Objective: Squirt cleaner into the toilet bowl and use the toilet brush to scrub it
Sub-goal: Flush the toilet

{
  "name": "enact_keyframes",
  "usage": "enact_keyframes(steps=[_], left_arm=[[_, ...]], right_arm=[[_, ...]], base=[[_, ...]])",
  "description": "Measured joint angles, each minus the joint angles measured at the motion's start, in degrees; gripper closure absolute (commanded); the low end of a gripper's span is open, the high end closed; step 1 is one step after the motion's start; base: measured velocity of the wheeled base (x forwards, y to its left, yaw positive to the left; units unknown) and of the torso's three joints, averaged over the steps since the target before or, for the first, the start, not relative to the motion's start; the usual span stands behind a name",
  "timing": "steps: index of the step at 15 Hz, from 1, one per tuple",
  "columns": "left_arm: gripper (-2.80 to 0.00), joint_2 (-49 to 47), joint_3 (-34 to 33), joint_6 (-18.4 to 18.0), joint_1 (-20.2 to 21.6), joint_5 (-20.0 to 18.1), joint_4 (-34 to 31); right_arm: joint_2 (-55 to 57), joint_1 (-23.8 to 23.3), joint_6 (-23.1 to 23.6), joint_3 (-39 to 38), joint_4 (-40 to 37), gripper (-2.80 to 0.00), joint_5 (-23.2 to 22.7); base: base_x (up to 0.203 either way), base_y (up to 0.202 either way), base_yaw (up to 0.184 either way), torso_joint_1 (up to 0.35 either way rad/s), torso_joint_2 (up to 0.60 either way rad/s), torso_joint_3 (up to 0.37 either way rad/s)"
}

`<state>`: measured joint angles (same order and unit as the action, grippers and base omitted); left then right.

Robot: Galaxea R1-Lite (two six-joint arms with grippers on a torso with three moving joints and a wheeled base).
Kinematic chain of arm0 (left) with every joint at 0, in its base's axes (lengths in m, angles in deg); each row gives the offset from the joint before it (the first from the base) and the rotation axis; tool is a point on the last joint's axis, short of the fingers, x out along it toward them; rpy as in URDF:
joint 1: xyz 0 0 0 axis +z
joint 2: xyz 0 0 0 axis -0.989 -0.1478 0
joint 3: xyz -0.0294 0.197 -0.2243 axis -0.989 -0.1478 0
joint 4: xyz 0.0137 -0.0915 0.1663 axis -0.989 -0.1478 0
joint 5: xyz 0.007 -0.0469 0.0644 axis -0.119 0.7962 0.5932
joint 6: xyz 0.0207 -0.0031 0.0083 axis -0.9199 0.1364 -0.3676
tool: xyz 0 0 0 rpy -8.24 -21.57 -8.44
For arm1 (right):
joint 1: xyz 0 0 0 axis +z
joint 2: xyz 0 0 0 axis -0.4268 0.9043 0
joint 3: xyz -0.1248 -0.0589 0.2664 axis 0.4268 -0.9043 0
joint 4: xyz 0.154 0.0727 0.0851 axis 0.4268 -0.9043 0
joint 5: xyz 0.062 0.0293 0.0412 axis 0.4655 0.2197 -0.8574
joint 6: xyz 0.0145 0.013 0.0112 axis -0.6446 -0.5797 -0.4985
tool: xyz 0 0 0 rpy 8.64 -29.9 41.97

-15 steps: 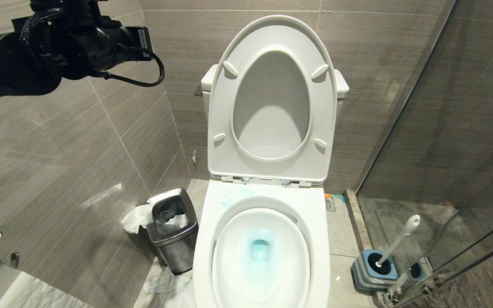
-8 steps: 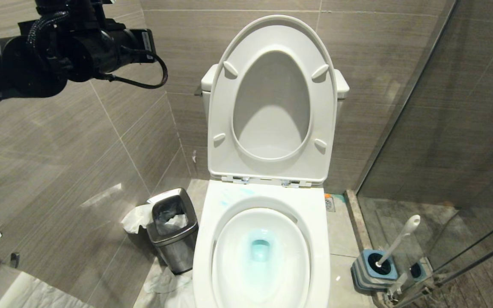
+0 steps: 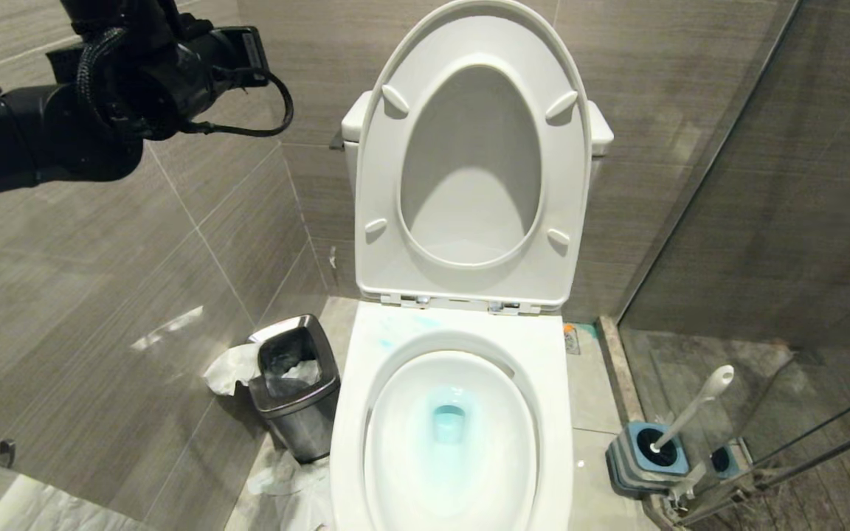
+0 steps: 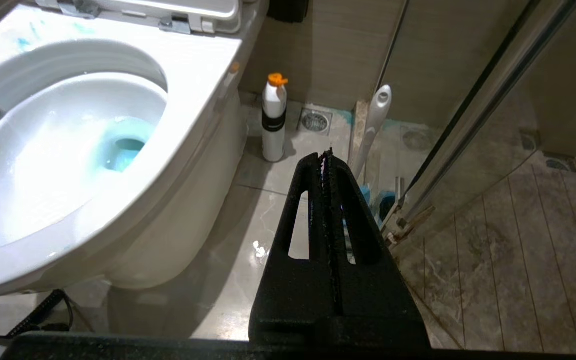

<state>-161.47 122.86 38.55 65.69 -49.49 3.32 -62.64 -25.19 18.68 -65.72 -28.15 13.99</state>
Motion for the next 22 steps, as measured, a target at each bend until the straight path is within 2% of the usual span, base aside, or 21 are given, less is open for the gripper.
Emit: enact_keyframes(steps=[4,6,13,17,22], left_arm=[[0.00,-1.31,-0.04,-0.16,0.00,0.02,7.20],[0.00,-1.46,-0.04,-0.21,0.00,0.02,8.25],[0.00,-1.57,-0.04,-0.16,0.00,0.50,9.42],[0.00,-1.26,-0.02,-0.08,-0.17,0.25,10.13],[0.00,-0.74,-0.02,1.45,-3.90,0.17,6.15]], right_arm=[[0.02,0.00,0.01,0.00,0.00,0.00,0.02],[0.00,0.00,0.00,0.00,0.01,0.00,0.02],[0.01,0.00,0.01,0.00,0.00,0.00,0.04],[0.02,0.00,0.02,0.00,0.01,0.00,0.03],[0.02,0.00,0.02,0.00,0.02,0.00,0.02]], base=[[0.000,0.000,0.000,0.003,0.00,-0.196],[0.000,0.000,0.000,0.002,0.00,-0.204],[0.000,0.000,0.000,0.000,0.00,-0.186],[0.000,0.000,0.000,0.003,0.00,-0.039],[0.000,0.000,0.000,0.000,0.00,0.000]])
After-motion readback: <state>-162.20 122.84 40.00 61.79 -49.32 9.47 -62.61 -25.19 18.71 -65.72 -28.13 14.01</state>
